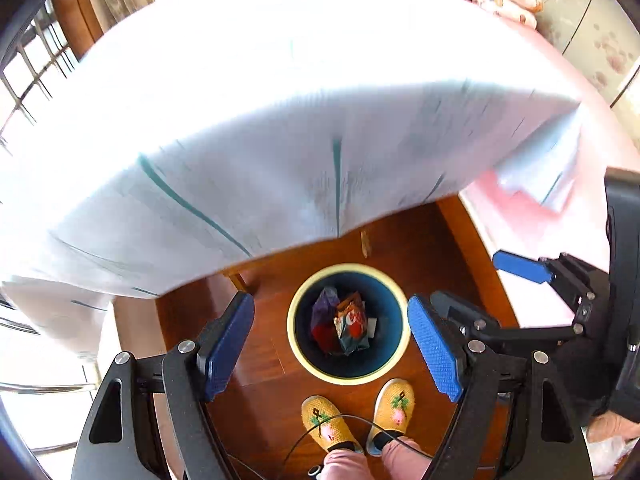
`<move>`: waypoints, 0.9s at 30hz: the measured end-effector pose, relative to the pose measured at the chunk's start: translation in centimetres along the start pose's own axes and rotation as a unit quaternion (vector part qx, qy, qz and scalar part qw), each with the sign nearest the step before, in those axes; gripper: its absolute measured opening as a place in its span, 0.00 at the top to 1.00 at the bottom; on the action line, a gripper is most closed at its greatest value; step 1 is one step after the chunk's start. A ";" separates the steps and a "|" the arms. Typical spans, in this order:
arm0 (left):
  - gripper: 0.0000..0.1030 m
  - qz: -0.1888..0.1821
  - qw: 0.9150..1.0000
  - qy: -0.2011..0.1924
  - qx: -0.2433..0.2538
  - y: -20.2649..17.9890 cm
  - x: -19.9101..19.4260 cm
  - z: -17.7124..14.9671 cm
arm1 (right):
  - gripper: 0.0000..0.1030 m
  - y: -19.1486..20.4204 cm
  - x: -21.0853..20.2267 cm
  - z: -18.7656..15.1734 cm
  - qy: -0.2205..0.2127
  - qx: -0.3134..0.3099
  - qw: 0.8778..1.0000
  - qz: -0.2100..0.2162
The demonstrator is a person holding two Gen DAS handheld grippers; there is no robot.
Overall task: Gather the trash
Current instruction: 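Raise both tools back up toward the table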
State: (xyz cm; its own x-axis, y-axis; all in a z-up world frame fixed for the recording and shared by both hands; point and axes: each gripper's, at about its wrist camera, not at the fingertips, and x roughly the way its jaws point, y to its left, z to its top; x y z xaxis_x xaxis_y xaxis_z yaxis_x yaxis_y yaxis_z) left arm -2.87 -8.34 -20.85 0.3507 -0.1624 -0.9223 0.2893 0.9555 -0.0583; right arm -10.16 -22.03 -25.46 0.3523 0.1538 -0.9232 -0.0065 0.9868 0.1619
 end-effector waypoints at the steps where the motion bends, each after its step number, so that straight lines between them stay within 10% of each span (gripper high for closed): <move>1: 0.22 0.004 1.000 -0.005 -0.003 0.1 -1.4 0.5 | 0.26 0.2 -1.3 0.4 -0.002 -0.002 1.000 0.004; 27: 0.22 0.124 0.976 -0.155 -0.092 1.0 -29.0 8.8 | 0.23 3.7 -26.9 11.2 -0.143 -0.059 0.986 0.053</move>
State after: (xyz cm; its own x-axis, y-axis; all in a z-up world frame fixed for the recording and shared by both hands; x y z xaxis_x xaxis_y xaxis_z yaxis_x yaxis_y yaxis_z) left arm -4.90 -4.87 9.21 0.6499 0.0404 -0.7589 0.0056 0.9983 0.0579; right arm -9.15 -23.08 3.88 0.5938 0.2525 -0.7640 -0.1612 0.9676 0.1945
